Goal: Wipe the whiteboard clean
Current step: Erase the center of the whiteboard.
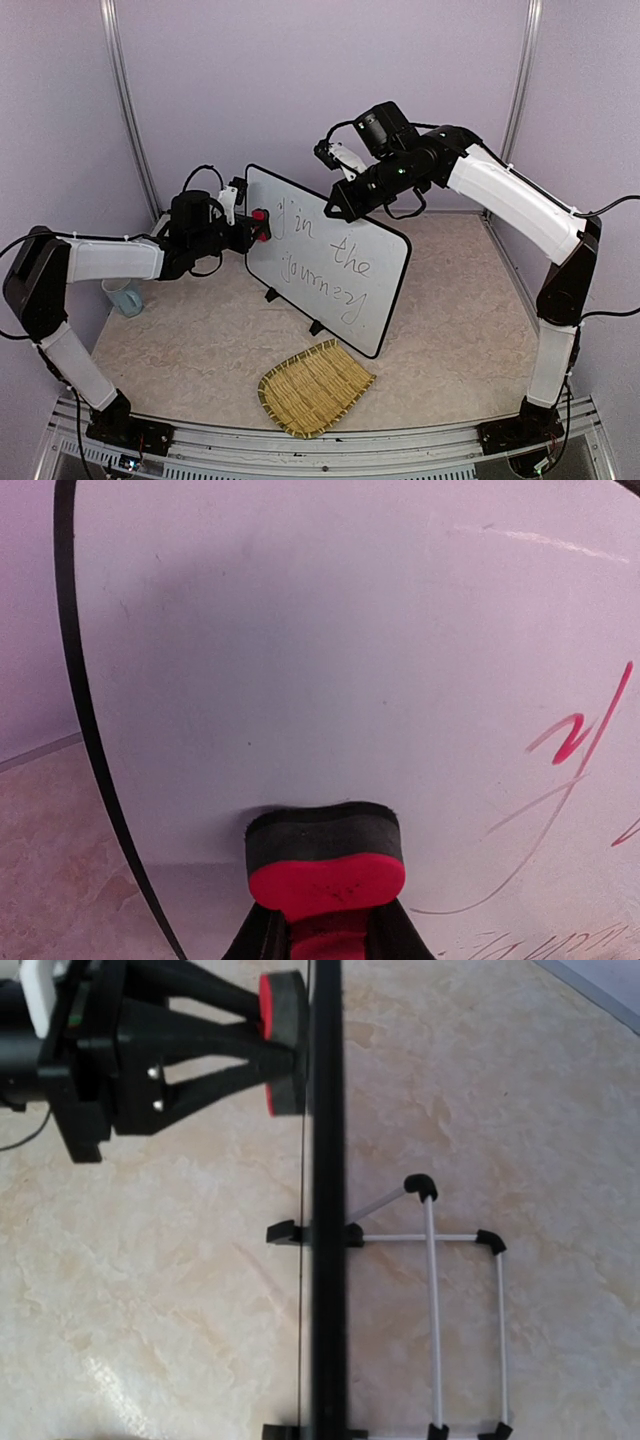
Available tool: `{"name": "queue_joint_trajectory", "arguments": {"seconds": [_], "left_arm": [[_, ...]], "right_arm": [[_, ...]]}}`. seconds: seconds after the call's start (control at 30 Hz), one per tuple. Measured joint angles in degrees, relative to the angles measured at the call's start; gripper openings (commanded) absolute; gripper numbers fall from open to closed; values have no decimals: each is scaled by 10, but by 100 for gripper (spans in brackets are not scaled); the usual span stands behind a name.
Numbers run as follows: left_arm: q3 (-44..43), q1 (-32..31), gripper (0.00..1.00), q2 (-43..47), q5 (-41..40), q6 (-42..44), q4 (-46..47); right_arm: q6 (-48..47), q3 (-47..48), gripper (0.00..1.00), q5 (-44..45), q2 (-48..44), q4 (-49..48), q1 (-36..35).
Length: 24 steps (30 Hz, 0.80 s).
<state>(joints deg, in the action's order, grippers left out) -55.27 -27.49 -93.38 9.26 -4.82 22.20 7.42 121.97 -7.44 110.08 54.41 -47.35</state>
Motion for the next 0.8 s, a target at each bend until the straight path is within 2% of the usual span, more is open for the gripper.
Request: {"name": "queue_joint_trajectory", "arguments": {"seconds": [0.37,0.8], "left_arm": [[0,2,17,-21,37,-3,-24],[-50,-3,17,28,38,0,-83]], "right_arm": [[10,-1,0,4,-1,1,2],[-6,-1,0,-7,-1,-1,1]]}}
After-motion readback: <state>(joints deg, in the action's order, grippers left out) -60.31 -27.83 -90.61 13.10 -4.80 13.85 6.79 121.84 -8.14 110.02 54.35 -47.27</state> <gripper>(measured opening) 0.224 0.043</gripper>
